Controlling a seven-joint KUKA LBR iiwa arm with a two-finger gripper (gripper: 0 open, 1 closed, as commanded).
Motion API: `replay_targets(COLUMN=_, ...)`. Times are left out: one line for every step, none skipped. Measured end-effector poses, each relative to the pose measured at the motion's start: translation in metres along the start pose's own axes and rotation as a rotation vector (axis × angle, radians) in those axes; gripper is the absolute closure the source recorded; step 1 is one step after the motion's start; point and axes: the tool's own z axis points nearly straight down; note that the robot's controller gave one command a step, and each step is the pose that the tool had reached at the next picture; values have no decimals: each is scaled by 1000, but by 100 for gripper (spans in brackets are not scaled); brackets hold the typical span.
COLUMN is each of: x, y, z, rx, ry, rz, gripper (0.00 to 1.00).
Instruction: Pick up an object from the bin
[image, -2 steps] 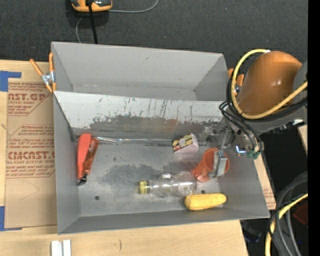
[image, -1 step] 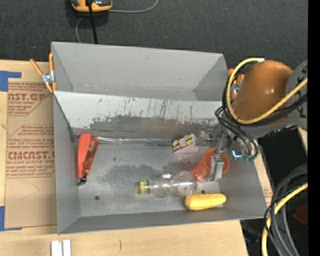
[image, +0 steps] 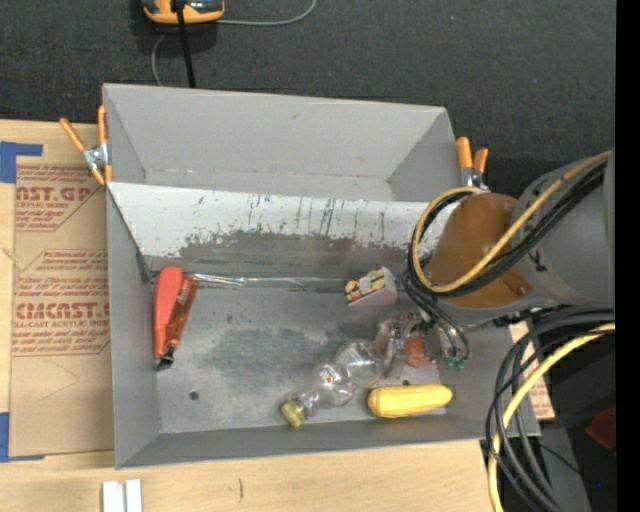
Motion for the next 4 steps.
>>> replay_targets(x=0, y=0, z=0, rx=0, ry=1, rz=0, gripper=100)
replay_targets(x=-3, y=-1, z=-37, rx=0, ry=9, rz=-51, gripper=100)
replay_targets(x=-13, y=-4, z=-91, rx=0, ry=4, rz=-73, gripper=100)
replay_targets(x=-33, y=-17, z=-118, rx=1, ry=-3, rz=-209, gripper=100)
